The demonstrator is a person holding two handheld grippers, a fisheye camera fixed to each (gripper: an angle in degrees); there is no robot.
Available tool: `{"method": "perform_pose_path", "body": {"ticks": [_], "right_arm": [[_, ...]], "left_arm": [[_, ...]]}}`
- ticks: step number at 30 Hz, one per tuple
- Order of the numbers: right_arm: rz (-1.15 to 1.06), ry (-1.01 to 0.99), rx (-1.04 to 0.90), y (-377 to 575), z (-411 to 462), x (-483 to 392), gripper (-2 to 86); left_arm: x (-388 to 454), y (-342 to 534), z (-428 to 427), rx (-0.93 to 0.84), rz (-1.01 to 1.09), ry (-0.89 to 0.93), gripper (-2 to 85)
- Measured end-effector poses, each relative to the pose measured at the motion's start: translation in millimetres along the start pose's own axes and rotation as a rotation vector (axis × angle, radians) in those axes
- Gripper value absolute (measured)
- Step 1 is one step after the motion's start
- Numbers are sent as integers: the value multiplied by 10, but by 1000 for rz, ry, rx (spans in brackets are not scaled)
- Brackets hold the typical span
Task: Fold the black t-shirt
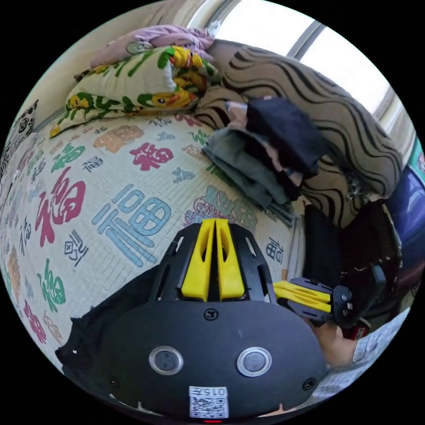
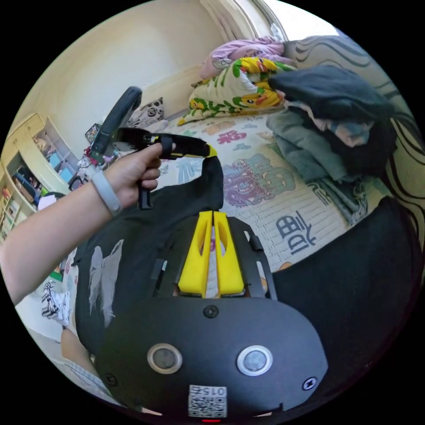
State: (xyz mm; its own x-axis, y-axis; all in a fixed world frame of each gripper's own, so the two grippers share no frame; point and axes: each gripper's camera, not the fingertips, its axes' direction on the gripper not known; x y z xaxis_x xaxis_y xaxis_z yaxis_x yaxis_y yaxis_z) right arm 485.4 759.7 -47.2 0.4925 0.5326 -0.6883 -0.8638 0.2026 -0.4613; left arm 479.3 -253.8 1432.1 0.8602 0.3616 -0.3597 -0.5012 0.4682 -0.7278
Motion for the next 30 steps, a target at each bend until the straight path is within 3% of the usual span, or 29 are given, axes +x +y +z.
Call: {"method": "perform_pose_path", "body": {"ticks": [6,15,20,25,30], "right_arm": [[-274,-108,45,1,-337,-723,-4],[-449,-185,-210,266,128,-1721,-6],[-440,-181,-309,300,156,-1765,2],[-337,-246,-218,-51,132,-1618,38],[-394,-261,-365,-312,568,-1883,56]], "left_arm": [[-616,1402,-1293,202,-159,-22,-2],[-1246,3314,-1288,146,-510,-95,-1],[-1281,3595,-1253,151,-561,-88,20],[-1018,3180,-939,66,-385,-121,63],[-990,2903,-334,-41,-366,-132,63]]}}
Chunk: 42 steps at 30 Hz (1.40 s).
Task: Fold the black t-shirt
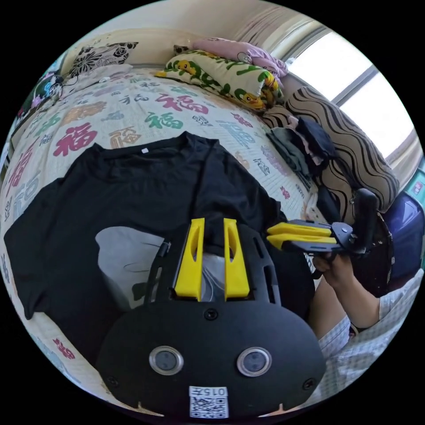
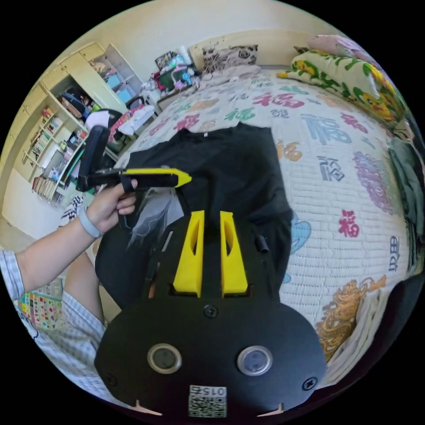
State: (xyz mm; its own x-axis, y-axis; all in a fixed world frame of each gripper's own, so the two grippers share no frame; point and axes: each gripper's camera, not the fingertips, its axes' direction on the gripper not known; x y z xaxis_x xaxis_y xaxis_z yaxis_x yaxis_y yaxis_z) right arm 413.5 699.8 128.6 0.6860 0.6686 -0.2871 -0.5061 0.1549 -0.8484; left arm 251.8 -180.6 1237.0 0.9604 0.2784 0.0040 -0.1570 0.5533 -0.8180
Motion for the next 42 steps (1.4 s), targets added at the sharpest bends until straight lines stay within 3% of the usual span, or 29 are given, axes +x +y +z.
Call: {"method": "perform_pose_path", "body": {"ticks": [3,11,16,20,25,31,34,37,42], "right_arm": [[-10,-5,-127,-17,177,-27,37],[268,-173,176,86,-381,537,69],[388,-294,175,-238,-264,793,90],[461,-308,168,-423,-119,820,25],[531,-232,267,-408,-255,838,-3],[528,-229,260,-555,-197,709,-2],[523,-171,299,-594,-324,574,5],[378,-208,349,-718,-447,290,3],[121,-279,156,-1163,-211,-287,-3]], "left_arm": [[-59,-4,121,-36,-9,-36,39],[69,-570,212,52,76,-21,81],[195,-1211,846,2,64,20,90],[248,-1424,1474,-117,55,11,65],[225,-1347,1639,-15,54,49,19],[279,-1014,2073,-48,52,-39,47],[198,-602,1950,32,38,-42,67],[169,14,1810,69,87,3,63],[90,1261,2049,-27,112,75,57]]}}
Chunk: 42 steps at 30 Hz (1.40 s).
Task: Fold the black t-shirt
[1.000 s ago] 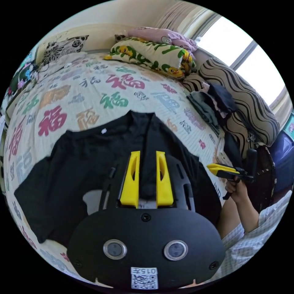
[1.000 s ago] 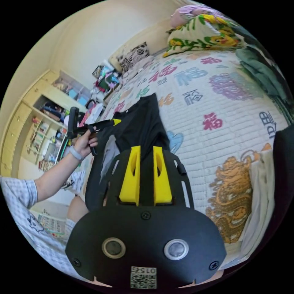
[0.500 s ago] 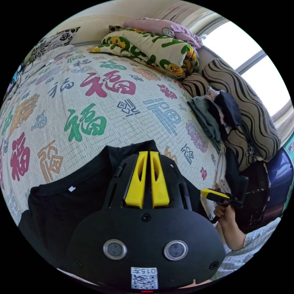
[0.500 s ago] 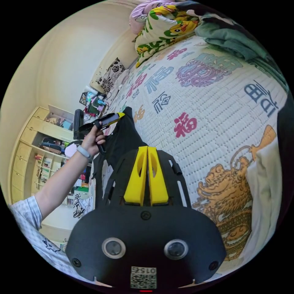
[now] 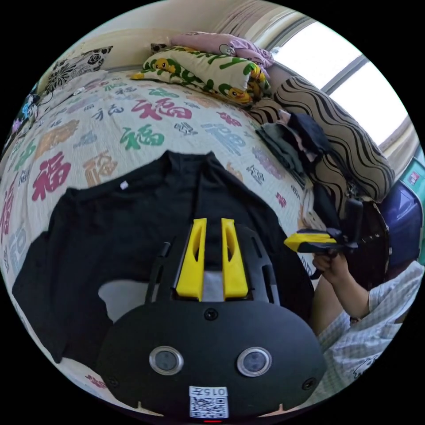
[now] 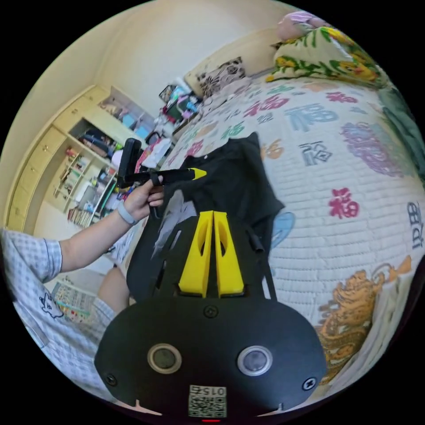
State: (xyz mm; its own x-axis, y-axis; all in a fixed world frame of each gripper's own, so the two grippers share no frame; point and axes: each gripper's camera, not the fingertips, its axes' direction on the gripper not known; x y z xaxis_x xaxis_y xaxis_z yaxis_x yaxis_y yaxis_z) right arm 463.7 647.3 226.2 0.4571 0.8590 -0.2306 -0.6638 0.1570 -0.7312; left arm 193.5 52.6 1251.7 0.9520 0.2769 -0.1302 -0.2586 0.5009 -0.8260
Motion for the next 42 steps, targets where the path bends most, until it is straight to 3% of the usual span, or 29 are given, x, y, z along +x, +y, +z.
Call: {"method": "perform_pose_path", "body": {"ticks": [5,11,15,18,21,25,29,32,34,42], "right_arm": [[8,49,-256,-18,486,-313,-6],[88,71,-213,-72,325,-614,-6],[71,52,-180,-301,245,-911,-4],[-13,20,-187,-680,404,-1298,1],[-146,-2,-257,-1166,823,-1833,15],[-362,-50,-365,-1847,1634,-2777,42],[-439,-100,-438,-2489,2510,-3580,63],[-451,-13,-495,-2846,3171,-3995,72],[-447,61,-543,-3011,3558,-4178,76],[-322,244,-664,-3402,4570,-4485,82]], "left_arm": [[-134,877,274,35,-51,-42,24],[-409,2127,99,213,-222,7,49],[-899,3748,-431,541,-541,-43,73],[-1360,4957,-569,684,-848,-74,79],[-1628,5787,-522,800,-968,-65,86],[-1798,6267,-363,877,-977,-122,103],[-2049,6539,-34,916,-990,-84,73],[-2158,6868,249,951,-996,-19,10],[-2221,7086,361,1001,-983,53,2],[-2288,7462,534,1014,-965,52,-5]]}}
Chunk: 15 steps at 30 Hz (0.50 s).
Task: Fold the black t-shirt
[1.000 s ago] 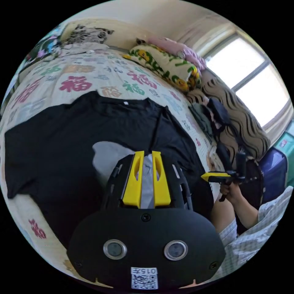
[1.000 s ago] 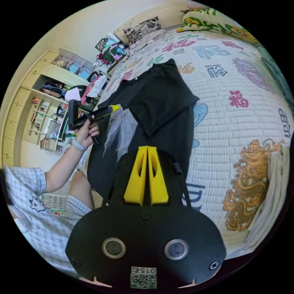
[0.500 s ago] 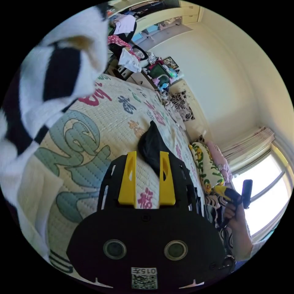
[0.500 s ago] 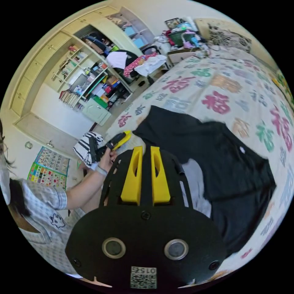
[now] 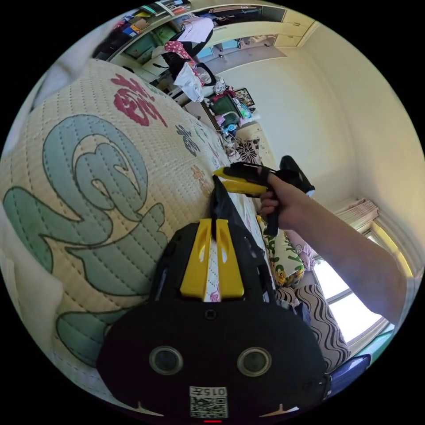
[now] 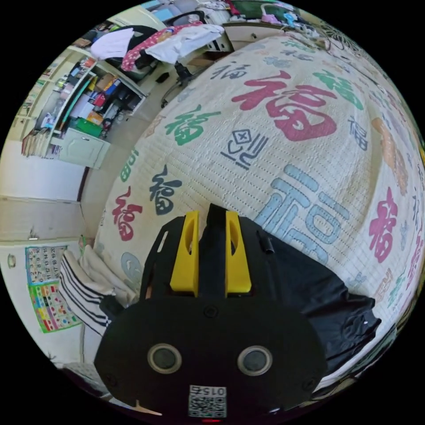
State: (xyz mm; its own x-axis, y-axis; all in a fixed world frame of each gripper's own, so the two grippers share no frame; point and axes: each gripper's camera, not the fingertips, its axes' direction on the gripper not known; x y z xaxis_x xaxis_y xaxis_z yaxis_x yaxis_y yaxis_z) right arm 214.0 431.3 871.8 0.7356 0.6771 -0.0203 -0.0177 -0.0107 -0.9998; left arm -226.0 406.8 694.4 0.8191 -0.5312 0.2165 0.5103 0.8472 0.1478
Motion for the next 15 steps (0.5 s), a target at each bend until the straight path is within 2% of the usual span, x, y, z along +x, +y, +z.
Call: {"method": "perform_pose_path", "body": {"ticks": [2,3,6,10,15], "right_arm": [[-17,141,12,-48,-20,-84,35],[-25,149,7,-60,-31,-91,30],[-6,25,26,-61,-223,-10,15],[-36,-179,151,191,-725,236,8],[-11,-392,329,897,-1303,843,6]], "left_arm": [[-18,-13,-14,-5,-4,-16,-5],[-1,-47,-16,-19,1,-33,-5],[122,-133,-128,-41,69,-48,-5],[497,-171,-308,-29,205,-40,-5],[1412,-73,-277,-104,535,-35,-4]]}}
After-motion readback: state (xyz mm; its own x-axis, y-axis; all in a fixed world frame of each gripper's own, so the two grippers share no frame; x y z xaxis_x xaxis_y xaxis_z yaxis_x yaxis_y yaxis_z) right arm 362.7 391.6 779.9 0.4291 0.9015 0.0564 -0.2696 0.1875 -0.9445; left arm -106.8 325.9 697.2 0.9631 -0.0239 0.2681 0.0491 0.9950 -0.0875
